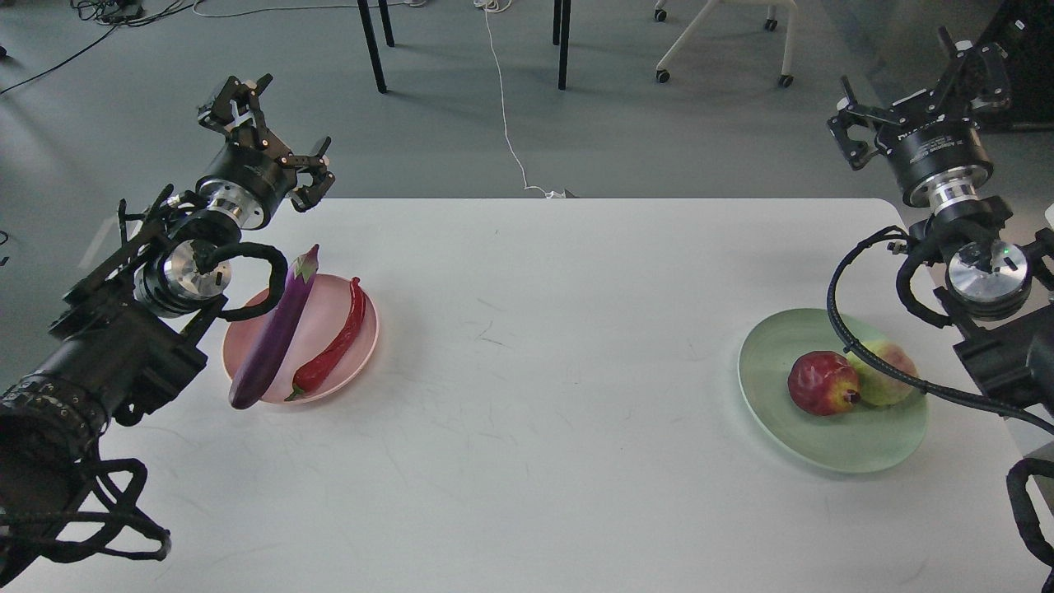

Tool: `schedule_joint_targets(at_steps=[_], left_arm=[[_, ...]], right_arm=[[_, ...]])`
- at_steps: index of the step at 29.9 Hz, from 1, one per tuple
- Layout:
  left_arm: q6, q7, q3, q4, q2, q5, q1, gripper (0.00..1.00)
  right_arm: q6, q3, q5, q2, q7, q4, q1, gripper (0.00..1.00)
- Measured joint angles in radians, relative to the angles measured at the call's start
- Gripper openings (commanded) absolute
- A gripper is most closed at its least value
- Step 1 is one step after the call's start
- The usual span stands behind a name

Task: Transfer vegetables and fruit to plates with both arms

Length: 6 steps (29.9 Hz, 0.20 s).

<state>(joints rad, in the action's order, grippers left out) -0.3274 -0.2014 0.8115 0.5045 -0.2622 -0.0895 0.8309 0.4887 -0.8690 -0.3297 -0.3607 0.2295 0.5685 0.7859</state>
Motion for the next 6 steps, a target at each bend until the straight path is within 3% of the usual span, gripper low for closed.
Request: schedule_joint_targets(at_steps=[6], left_arm=[[-0.050,-0.087,0.007,-0.019,0.028,-0.128,-0.037,0.98]], right_arm=[[0.000,0.004,-0.009,0.024,0.001,-0.016,-0.046,0.99]])
